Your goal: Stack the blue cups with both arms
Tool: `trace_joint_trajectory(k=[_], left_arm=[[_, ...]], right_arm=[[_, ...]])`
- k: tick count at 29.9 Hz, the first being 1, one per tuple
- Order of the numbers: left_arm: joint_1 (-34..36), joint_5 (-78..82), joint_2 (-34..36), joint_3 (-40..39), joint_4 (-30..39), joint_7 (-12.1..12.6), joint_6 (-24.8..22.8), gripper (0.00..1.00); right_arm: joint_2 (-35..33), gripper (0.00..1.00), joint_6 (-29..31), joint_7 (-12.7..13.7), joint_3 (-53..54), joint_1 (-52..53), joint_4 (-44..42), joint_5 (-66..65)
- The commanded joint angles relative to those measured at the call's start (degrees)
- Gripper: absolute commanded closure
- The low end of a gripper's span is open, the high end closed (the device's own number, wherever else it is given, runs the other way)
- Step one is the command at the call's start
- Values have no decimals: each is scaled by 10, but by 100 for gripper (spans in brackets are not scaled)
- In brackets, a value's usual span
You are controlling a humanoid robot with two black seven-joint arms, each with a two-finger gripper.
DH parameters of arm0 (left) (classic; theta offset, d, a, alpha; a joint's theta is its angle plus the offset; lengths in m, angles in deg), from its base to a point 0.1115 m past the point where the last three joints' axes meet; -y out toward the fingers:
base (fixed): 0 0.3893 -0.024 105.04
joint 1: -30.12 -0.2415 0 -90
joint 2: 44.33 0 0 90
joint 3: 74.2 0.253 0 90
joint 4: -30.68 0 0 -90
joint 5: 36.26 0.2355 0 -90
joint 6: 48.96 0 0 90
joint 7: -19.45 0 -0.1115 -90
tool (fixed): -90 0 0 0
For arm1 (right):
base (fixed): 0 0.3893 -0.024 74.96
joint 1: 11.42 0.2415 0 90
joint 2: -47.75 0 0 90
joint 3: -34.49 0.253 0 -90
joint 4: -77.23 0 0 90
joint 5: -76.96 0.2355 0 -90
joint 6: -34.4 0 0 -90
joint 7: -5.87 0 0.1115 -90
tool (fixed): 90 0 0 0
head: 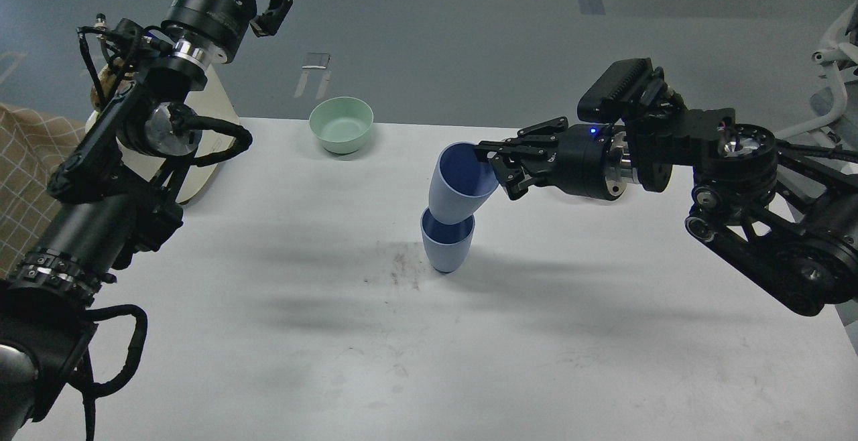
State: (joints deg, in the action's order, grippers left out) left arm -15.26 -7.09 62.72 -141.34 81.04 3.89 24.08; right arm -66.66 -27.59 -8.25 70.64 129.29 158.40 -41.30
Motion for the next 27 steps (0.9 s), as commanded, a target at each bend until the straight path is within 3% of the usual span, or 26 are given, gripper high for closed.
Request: trace_joint_trajectory(k=[1,25,27], left_arm=[[1,0,2,0,0,0,-1,2],[-7,-1,-1,-1,0,0,-2,2],[-4,-1,0,-1,0,-1,-2,2]], right_arm=[[11,100,0,1,-1,-3,-10,0],[34,100,0,0,-3,-8,-38,-1],[33,87,0,0,-5,-8,-39,-3]])
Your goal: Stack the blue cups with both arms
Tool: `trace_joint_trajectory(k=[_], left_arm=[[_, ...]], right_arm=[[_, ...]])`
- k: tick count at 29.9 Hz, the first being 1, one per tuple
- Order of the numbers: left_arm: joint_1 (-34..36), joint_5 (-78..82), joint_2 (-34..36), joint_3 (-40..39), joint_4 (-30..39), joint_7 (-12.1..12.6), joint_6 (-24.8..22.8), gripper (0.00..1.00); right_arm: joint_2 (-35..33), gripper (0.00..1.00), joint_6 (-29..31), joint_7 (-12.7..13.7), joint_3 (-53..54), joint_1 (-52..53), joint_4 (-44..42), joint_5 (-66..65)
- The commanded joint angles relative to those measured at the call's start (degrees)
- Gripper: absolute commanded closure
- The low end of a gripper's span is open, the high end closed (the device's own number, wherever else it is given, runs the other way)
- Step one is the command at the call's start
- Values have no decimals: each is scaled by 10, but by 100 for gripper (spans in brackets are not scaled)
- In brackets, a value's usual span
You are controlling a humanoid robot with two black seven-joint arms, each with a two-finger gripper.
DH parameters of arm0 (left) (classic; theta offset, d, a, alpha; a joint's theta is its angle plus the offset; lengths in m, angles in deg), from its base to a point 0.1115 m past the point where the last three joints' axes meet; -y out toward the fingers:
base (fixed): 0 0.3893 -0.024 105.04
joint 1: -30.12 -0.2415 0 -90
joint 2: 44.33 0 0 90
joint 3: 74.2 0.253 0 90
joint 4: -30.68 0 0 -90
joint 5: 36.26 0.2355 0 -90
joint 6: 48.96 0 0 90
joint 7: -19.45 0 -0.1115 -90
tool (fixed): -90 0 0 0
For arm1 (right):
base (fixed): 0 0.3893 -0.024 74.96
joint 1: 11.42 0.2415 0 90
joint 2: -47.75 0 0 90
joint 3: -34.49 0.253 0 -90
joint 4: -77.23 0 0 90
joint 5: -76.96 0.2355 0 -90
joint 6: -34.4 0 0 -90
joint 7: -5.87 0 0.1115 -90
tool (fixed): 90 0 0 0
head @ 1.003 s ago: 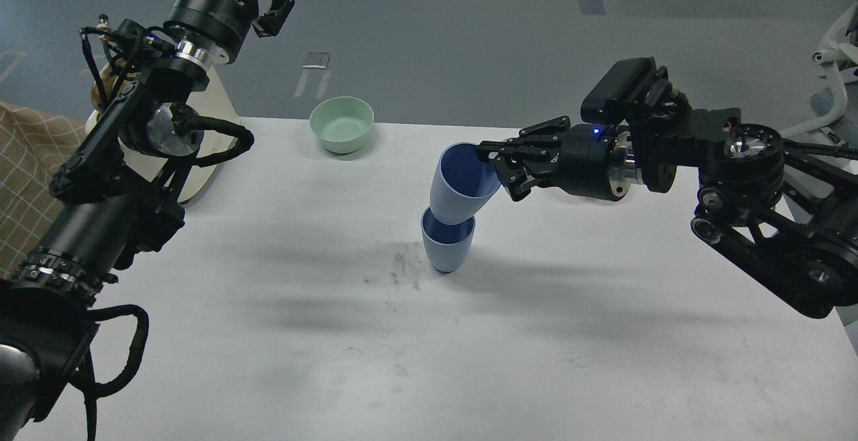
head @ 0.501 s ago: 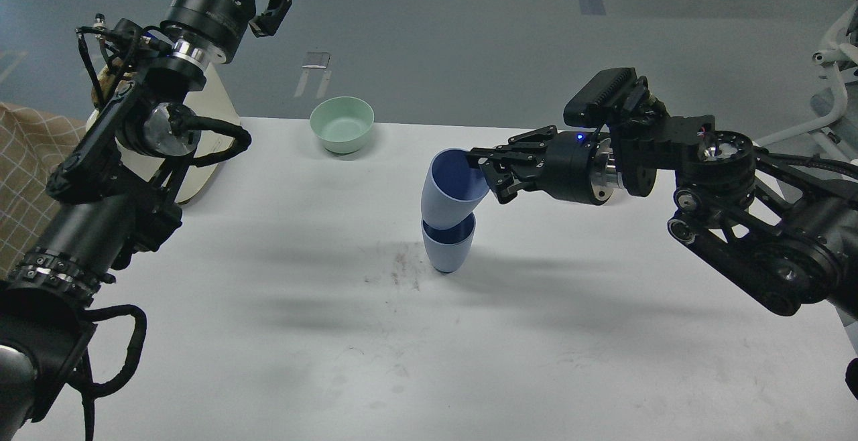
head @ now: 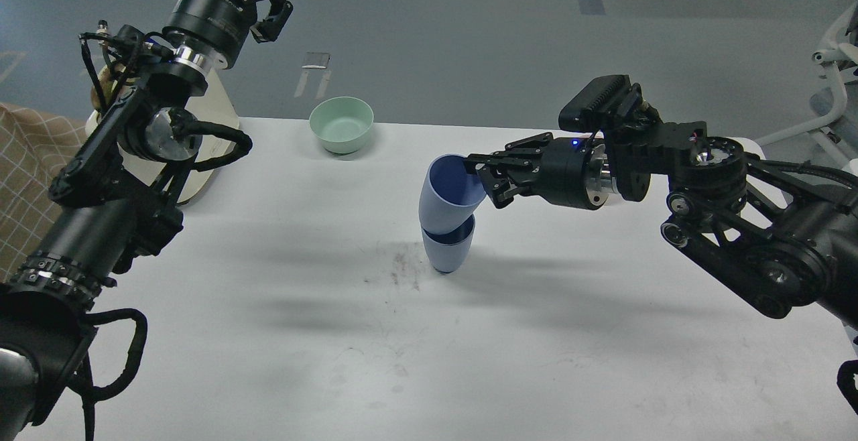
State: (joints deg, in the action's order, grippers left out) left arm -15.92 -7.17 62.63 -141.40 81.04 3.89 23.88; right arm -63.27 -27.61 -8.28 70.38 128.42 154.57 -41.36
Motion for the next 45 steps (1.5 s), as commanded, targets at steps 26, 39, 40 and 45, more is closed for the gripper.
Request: trace_joint_trajectory(k=[26,39,40,45], left_arm=[[-2,-2,1,1,6,0,-2,2],[0,-11,4,-9,2,-6,-34,2],[1,-11,4,-9,2,-6,-36,2],[6,-11,8,-7,-4,-5,-37,2]], right_arm=[[37,0,0,1,262,12,-38,15],[-38,0,0,-3,452,30,-132,248],[-45,0,0,-3,457,26,-141,261],[-74,0,0,2,487,4,-228,417]])
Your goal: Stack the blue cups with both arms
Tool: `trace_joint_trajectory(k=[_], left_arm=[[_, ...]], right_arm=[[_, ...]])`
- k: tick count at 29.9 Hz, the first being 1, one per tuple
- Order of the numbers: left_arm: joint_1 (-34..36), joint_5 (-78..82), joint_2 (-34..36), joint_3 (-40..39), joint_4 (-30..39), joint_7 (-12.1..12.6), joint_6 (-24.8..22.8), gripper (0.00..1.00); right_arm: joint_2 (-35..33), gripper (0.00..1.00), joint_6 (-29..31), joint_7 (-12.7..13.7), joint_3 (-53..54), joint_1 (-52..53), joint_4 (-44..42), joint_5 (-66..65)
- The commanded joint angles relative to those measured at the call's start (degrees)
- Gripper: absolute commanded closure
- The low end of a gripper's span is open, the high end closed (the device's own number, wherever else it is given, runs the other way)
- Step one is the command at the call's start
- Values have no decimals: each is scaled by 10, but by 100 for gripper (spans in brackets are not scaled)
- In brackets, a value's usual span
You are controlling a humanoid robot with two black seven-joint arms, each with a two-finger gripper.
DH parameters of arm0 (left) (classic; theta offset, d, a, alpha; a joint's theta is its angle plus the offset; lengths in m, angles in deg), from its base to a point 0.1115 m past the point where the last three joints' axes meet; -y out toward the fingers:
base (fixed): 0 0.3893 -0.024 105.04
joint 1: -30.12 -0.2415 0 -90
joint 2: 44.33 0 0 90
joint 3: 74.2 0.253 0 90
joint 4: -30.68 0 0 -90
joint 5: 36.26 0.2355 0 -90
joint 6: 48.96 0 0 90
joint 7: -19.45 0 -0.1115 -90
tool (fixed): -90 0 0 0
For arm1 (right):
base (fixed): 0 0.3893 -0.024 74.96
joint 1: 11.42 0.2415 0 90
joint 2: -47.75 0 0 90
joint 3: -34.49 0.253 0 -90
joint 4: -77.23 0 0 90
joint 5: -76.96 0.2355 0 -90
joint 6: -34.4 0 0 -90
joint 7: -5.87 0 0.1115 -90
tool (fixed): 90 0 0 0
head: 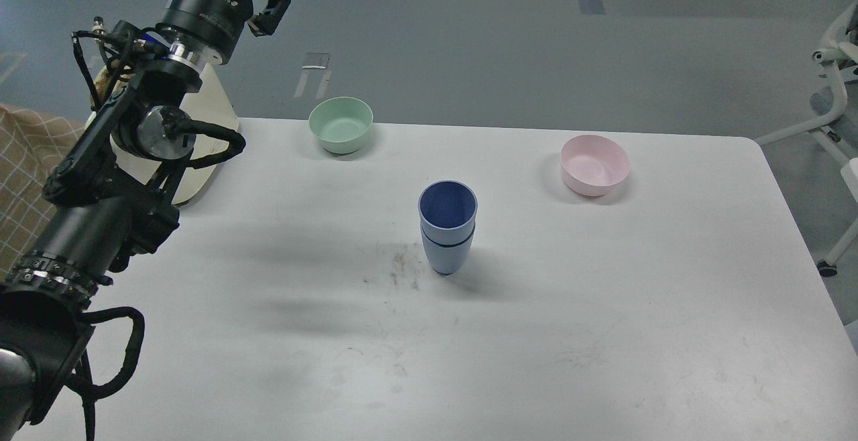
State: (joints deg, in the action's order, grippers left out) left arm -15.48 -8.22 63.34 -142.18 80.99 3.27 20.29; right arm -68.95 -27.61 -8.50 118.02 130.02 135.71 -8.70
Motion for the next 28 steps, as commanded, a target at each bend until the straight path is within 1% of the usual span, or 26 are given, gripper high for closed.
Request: trace_joint_trajectory(k=[1,3,8,13,16,17,21,28], left_arm=[[1,0,1,0,-6,1,-2,2],[1,0,1,-3,-10,1,-6,2],[-4,0,-4,-3,-18,2,-11,2],[-4,-1,-4,-5,-21,0,-18,2],[-7,-6,-7,-29,-30,0,-60,2],[-7,-13,-10,-35,-32,2,-69,2],[-8,-16,-11,-32,-32,4,-65,2],[-9,-17,-21,-31,-32,2,-64,2]], right_arm=[[-24,0,0,5,10,-13,-50,113],[-36,0,0,7,8,-15,-92,202],[-32,0,0,7,3,-35,-154,344],[-18,0,0,8,2,-51,-151,415],[-3,0,0,8,3,-53,-150,470],[2,0,0,7,3,-53,-148,478],[23,0,0,7,3,-51,-149,479],[17,0,0,3,4,-54,-139,479]])
